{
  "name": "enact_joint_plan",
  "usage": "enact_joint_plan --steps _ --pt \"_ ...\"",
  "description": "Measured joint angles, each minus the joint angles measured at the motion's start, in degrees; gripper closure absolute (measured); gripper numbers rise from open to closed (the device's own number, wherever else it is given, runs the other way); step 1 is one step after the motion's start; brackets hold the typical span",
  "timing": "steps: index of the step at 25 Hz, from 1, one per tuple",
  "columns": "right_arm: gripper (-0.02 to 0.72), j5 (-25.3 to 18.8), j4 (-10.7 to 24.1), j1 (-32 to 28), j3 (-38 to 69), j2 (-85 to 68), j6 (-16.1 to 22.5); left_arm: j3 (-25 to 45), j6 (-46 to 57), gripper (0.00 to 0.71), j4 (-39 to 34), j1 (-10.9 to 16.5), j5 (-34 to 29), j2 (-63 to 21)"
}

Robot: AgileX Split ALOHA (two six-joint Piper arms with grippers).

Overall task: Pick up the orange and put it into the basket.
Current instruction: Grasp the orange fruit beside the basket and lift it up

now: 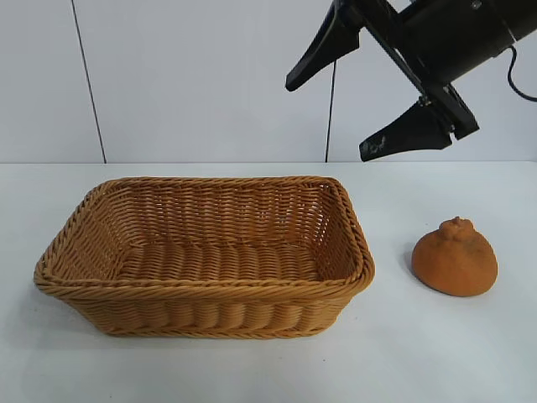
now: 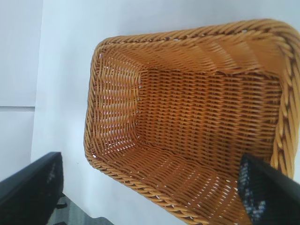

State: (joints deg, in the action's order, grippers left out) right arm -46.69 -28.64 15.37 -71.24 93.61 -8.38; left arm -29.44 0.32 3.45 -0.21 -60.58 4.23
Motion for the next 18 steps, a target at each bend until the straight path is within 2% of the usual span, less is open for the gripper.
enact_joint_plan --steps 3,5,8,14,18 --pt "0.010 -2.27 8.96 -0.28 -2.00 0.00 5.01 0.39 0.00 0.068 0.25 0.00 -0.13 -4.19" --pt "0.010 -3.37 12.46 -1.11 -2.68 0.00 6.89 0.62 0.00 0.068 0.43 0.00 -0.21 -4.46" --pt "0.010 -4.28 13.97 -4.09 -2.88 0.00 7.49 0.62 0.00 0.068 0.49 0.00 -0.27 -4.50" --pt "0.010 -4.35 14.83 -11.76 -2.88 0.17 7.88 0.62 0.00 0.068 0.60 0.00 -0.27 -4.50" --pt "0.010 -4.60 14.89 -12.69 -2.93 2.27 7.88 0.62 0.00 0.068 0.64 0.00 -0.27 -4.50"
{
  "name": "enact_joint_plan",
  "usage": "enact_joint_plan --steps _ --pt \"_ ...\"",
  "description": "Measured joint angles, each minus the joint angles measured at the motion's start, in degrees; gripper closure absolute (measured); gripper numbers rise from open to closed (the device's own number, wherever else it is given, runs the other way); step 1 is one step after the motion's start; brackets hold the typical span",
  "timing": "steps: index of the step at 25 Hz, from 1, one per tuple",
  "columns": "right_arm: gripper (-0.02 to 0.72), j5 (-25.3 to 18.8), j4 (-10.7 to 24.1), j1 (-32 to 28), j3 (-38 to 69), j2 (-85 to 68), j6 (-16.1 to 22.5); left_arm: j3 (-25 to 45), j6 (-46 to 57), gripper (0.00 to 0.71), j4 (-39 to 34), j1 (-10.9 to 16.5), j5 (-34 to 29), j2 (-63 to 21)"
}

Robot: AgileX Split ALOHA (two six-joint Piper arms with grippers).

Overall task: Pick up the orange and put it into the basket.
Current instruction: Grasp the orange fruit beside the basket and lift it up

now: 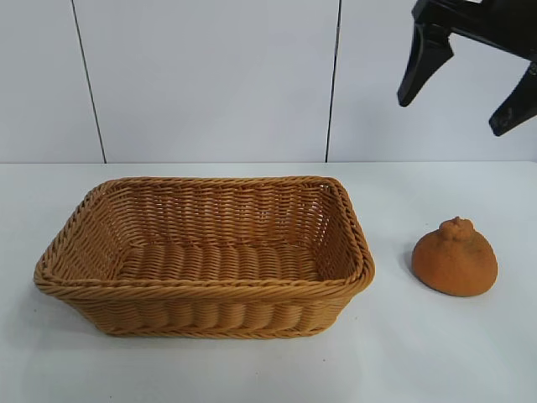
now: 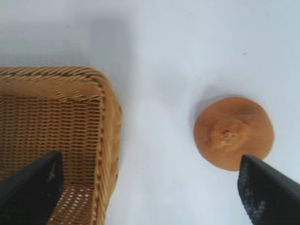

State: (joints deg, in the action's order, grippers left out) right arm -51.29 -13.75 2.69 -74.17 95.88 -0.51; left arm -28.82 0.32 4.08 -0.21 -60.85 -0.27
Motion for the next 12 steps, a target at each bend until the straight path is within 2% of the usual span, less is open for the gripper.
enact_joint_plan --steps 12 --pt "0.010 1.09 0.15 0.05 0.00 20.09 0.00 0.00 0.00 0.068 0.00 0.00 0.00 0.00"
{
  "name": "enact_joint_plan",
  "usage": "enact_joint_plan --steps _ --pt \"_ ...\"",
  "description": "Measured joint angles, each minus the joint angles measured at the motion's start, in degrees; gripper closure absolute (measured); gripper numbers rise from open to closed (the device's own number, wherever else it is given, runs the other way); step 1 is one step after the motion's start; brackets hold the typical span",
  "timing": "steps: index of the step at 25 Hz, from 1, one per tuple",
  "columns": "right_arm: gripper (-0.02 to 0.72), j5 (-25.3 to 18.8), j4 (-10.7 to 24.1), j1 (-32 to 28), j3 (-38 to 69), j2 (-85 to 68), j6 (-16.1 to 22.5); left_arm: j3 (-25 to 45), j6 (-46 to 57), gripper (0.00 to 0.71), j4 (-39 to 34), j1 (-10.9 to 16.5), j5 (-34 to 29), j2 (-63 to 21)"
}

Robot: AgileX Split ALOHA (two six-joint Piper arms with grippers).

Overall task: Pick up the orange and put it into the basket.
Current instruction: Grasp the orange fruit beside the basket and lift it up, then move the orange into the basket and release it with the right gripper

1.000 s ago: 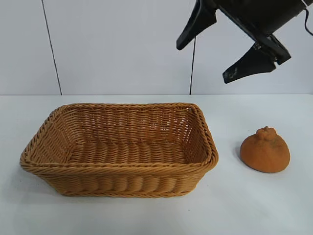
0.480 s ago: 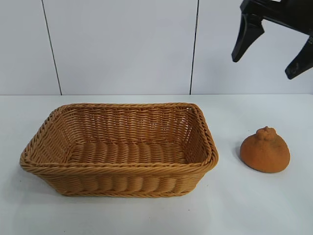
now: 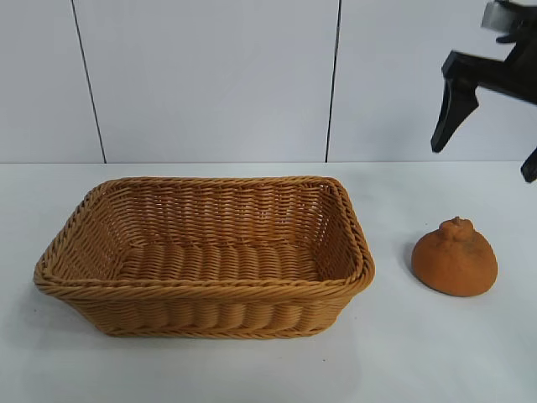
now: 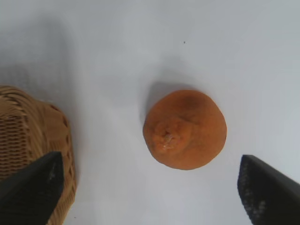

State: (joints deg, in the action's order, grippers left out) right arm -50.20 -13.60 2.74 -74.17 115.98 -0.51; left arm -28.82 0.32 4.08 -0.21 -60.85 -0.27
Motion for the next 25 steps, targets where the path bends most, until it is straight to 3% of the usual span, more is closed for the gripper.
enact_joint_plan --steps 2,4,7,10,11,21,25 --pt "0.015 0.49 0.56 0.00 0.00 2.43 0.00 0.00 0.00 0.068 0.00 0.00 0.00 0.00" --pt "0.082 1.02 0.94 0.00 0.00 3.34 0.00 0.00 0.00 0.068 0.00 0.00 0.00 0.00" --pt "0.320 1.13 0.98 0.00 -0.19 3.34 -0.05 0.00 0.00 0.068 0.00 0.00 0.00 0.00" --pt "0.619 0.42 0.98 0.00 -0.30 3.20 -0.05 0.00 0.00 0.068 0.00 0.00 0.00 0.00" --pt "0.661 0.03 0.98 0.00 -0.30 2.98 -0.05 0.00 0.00 0.068 0.00 0.00 0.00 0.00" --pt "0.659 -1.79 1.47 0.00 -0.25 -9.90 -2.13 0.00 0.00 0.068 0.00 0.00 0.00 0.00" --pt "0.659 -2.05 0.13 0.00 -0.25 -17.52 -2.13 0.00 0.00 0.068 0.00 0.00 0.00 0.00"
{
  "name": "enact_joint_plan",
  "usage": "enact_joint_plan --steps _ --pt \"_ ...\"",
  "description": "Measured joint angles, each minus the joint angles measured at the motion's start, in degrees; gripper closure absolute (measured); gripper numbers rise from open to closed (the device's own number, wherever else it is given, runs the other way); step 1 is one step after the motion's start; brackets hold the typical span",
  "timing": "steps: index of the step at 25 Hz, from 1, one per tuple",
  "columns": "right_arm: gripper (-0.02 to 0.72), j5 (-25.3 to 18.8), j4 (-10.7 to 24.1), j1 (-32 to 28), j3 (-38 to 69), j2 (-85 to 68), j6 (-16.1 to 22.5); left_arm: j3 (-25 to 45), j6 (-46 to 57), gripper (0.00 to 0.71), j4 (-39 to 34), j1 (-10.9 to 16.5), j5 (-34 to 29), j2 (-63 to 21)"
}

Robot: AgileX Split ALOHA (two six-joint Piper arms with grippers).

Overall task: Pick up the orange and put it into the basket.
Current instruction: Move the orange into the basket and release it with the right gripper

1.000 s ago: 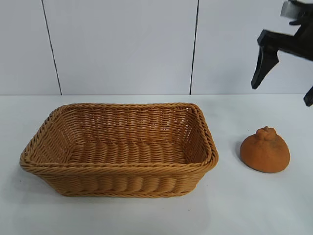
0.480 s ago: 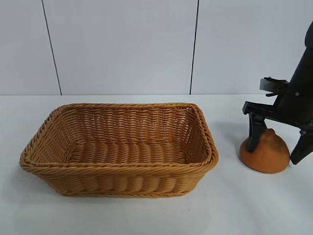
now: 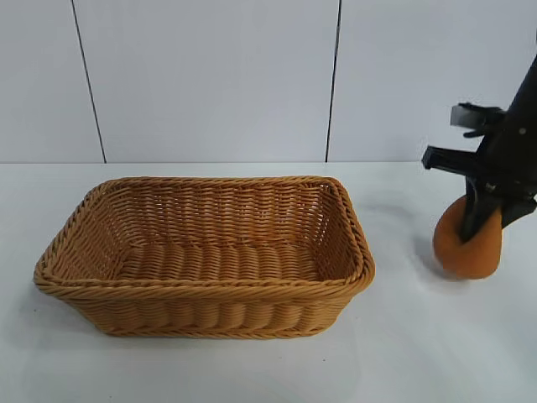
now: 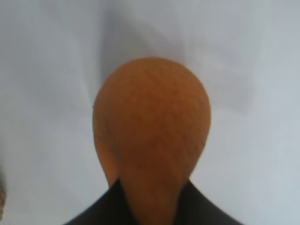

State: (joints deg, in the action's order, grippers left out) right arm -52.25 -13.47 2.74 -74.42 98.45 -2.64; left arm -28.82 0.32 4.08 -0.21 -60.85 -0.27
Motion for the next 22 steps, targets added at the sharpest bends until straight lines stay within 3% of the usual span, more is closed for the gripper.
enact_joint_plan --steps 5,9,14,18,22 --pt "0.659 -0.03 -3.38 2.26 0.00 -4.55 0.00 0.00 0.00 0.068 0.02 0.00 -0.06 0.00" --pt "0.659 1.52 -6.36 9.35 0.00 -4.93 0.00 0.00 0.00 0.068 0.18 0.00 -0.06 0.00" --pt "0.659 10.44 -9.29 20.95 0.05 -4.29 1.28 0.00 0.00 0.068 0.18 0.00 -0.06 0.00" --pt "0.659 17.78 -9.65 28.11 0.05 -0.08 3.00 0.00 0.00 0.068 0.18 0.00 -0.06 0.00" --pt "0.659 22.45 -9.65 33.73 0.05 6.27 3.04 0.00 0.00 0.068 0.18 0.00 -0.06 0.00"
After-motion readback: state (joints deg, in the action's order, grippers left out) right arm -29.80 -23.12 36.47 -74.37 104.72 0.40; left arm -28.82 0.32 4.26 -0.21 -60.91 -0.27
